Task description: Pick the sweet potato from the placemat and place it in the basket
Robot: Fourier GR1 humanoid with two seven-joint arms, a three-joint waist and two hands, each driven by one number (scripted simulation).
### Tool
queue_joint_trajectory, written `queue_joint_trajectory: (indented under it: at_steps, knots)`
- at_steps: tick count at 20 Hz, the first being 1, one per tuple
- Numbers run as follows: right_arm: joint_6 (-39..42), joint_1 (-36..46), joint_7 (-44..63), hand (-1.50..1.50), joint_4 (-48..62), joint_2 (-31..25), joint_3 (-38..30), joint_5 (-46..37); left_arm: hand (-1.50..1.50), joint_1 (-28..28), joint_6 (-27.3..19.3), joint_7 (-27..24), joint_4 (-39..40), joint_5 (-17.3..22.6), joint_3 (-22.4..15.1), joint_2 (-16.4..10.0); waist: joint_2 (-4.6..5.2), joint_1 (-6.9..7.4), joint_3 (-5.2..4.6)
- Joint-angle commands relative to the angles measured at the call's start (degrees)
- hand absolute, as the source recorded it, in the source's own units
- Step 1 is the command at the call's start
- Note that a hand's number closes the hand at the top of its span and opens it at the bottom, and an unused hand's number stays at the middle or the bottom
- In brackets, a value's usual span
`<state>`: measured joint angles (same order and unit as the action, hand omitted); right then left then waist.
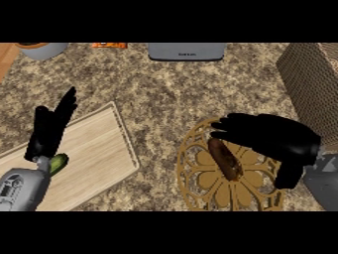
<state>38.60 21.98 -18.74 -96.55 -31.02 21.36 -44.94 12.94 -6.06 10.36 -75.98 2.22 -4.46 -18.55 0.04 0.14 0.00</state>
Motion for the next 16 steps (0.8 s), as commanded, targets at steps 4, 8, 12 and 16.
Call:
queue_joint_trajectory:
  at_steps: [4,8,12,16]
  knots:
    - [-3.6,-2.8,-0.5,-1.50,2.8,7.0,2.0,-6.8,0.00,0.4,3.7,1.7,-0.7,-0.4,3.5,-1.0,-0.05,-0.06,0.00]
    - [-9.5,0.3,-6.0,-1.50,14.2,8.9,2.7,-11.8,0.00,3.4,2.1,3.8,-0.3,-2.9,2.1,1.8,0.04,0.18,0.02]
    - [-4.1,2.3,-4.2,-1.50,12.0,12.3,0.6,-12.6,0.00,-1.8,3.1,0.7,-1.8,-3.2,3.7,2.9,-0.02,0.13,0.00]
    - [-4.4,-3.5,-4.7,-1.50,8.1,11.5,1.0,-14.8,0.00,-4.5,3.2,2.7,-7.4,-5.1,3.9,2.2,-0.12,0.06,0.01]
